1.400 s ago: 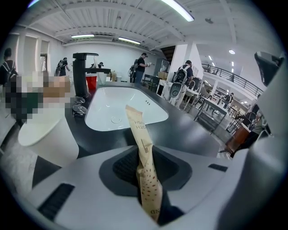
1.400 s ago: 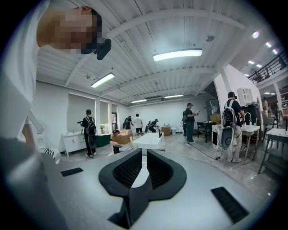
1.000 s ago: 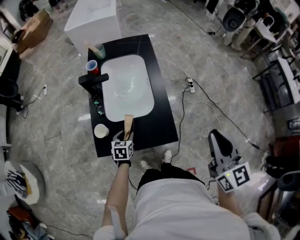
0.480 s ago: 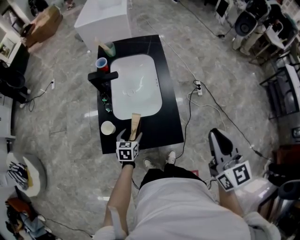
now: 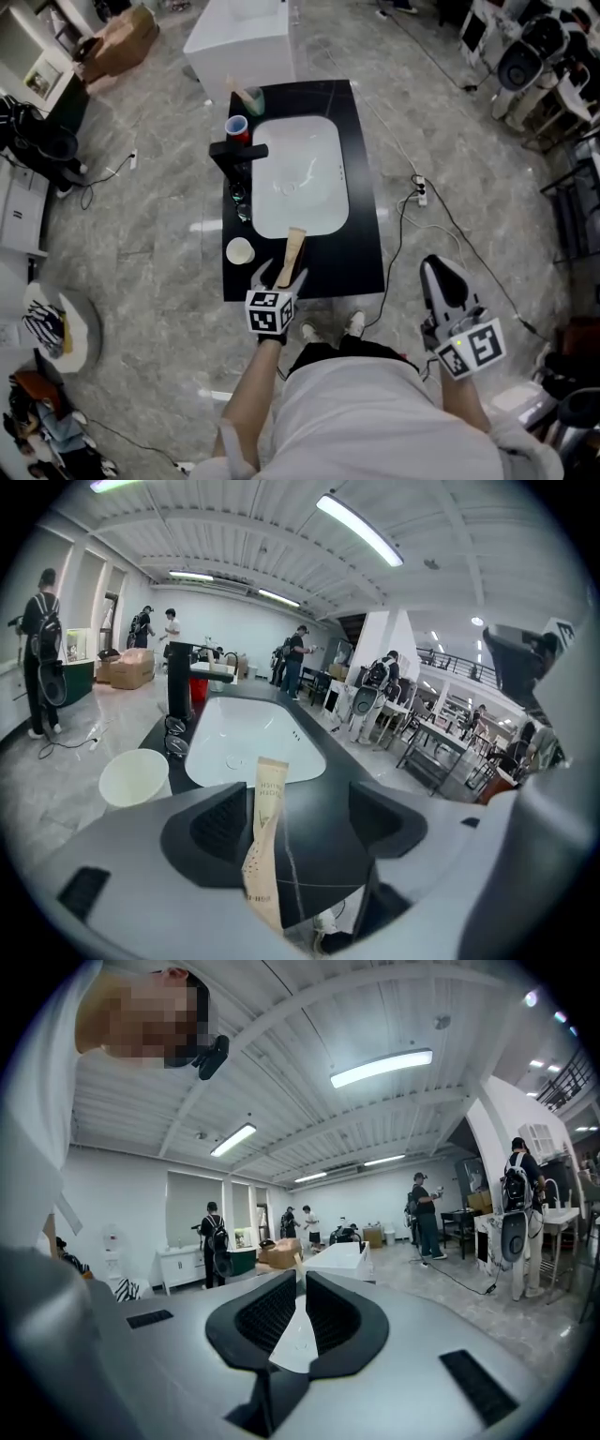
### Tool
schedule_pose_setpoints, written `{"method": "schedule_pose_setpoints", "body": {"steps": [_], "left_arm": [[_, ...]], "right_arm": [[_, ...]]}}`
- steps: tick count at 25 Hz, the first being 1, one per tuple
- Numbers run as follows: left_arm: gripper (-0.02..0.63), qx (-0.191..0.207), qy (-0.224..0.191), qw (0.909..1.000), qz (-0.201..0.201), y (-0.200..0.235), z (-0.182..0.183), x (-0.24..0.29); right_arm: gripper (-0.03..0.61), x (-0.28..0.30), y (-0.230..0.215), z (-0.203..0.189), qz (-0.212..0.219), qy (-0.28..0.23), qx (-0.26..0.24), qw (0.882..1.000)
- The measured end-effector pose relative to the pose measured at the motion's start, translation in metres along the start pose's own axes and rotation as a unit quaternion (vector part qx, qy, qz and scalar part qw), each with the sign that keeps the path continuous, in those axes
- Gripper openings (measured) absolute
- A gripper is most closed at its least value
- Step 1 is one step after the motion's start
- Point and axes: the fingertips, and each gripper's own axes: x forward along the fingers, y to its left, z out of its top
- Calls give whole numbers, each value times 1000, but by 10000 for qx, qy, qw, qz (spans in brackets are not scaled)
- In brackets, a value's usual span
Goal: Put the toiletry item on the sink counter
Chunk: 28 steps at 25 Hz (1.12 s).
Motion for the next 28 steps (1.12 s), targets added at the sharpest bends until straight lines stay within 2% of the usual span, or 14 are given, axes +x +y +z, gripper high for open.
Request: {"method": "schedule_pose_setpoints", "body": {"steps": [8, 12, 16, 23, 26, 28], "left_arm": [[330, -158, -1046, 9944, -52, -14, 63, -63], [290, -107, -1523, 9883, 44, -15, 89, -94], [216, -69, -1881, 9820, 140, -17, 103, -122], [58, -198, -2196, 9750, 266, -10, 99, -149], [9, -269, -2476, 9684, 147, -15, 105, -163], [3, -282, -2708, 9622, 18, -21, 112, -173]], "right_arm": [[52, 15, 16, 7, 336, -147, -15, 9993], [52, 19, 22, 6, 452, -164, -31, 9988], [52, 19, 30, 6, 565, -173, -38, 9982], [52, 21, 41, 3, 742, -159, -123, 9970], [52, 20, 46, 3, 805, -131, -220, 9964], [52, 20, 49, 3, 842, -135, -246, 9961]]}}
